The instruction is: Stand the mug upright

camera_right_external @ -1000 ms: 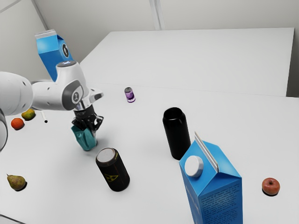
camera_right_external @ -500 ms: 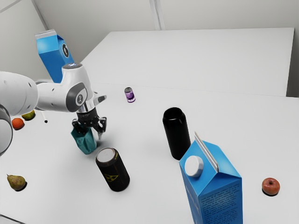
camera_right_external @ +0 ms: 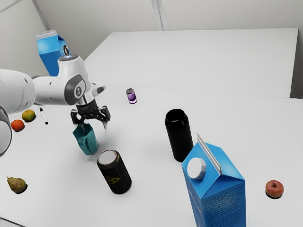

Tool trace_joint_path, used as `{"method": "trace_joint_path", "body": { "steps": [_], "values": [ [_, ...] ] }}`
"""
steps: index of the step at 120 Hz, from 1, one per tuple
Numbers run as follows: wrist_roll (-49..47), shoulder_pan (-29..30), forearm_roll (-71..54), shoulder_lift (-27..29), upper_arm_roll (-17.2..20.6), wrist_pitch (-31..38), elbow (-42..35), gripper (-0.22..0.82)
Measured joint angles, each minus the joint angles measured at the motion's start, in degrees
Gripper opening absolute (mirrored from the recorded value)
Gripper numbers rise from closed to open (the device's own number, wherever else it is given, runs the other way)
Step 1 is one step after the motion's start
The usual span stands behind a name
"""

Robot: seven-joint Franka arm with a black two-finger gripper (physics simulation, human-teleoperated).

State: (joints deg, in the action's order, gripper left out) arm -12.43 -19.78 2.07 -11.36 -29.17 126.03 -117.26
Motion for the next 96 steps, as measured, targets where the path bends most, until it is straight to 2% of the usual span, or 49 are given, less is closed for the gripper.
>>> {"method": "trace_joint_path", "body": {
  "steps": [57,80,96],
  "values": [
    [3.0,0.1,-0.1,1.4,-0.1,-4.6,7.4,0.6],
    [6.5,1.0,-1.6,5.6,-0.1,-11.5,13.7,0.6],
    [9.0,1.4,-3.4,7.1,-0.1,-18.5,21.8,0.6]
  ]
}}
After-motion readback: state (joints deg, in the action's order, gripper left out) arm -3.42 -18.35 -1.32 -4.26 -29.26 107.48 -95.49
